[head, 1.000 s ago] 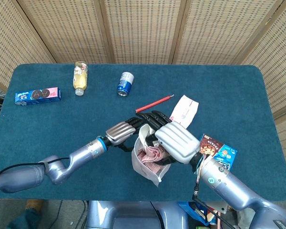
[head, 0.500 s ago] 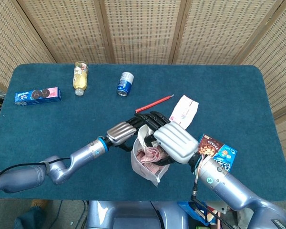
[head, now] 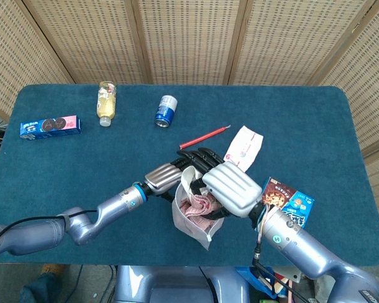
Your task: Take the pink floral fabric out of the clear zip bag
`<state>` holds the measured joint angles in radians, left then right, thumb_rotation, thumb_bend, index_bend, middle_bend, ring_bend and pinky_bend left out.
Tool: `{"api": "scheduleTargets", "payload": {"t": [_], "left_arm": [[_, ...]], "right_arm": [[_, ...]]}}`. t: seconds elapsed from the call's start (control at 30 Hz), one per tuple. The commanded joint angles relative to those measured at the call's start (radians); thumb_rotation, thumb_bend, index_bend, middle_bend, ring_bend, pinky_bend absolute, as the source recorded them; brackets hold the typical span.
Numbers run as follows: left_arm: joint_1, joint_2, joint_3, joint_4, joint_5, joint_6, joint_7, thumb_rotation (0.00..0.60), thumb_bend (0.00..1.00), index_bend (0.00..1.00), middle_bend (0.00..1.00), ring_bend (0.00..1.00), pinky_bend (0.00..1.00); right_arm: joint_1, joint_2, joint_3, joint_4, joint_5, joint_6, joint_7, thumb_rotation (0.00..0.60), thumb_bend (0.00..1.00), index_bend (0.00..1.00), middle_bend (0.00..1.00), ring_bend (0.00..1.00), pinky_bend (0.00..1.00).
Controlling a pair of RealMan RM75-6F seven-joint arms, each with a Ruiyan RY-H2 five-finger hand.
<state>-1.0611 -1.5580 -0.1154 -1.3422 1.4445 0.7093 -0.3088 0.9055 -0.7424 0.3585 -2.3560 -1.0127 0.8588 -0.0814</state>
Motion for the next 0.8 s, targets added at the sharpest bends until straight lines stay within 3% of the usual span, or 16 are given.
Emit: {"api": "scheduleTargets", "payload": {"t": [0.03,0.8], "left_arm": [[-0.001,-0.001,0.0,-0.001,-0.002,-0.003,0.003,0.6,0.43,0.41,0.0,0.0,0.0],[-0.003,-0.026,0.008,0.021,0.004,-0.002,0.038,0.6,0.48,0.45,0.0,0.0,0.0]], "right_arm": [[0.0,-0.001,0.0,0.0,0.0,0.0,0.002,0.6,0.66,0.81,0.0,0.0,0.0],[0.006,-0.003,0.0,0.0,0.003,0.001,0.006,0.6,0.66,0.81,0.0,0.0,0.0]]}}
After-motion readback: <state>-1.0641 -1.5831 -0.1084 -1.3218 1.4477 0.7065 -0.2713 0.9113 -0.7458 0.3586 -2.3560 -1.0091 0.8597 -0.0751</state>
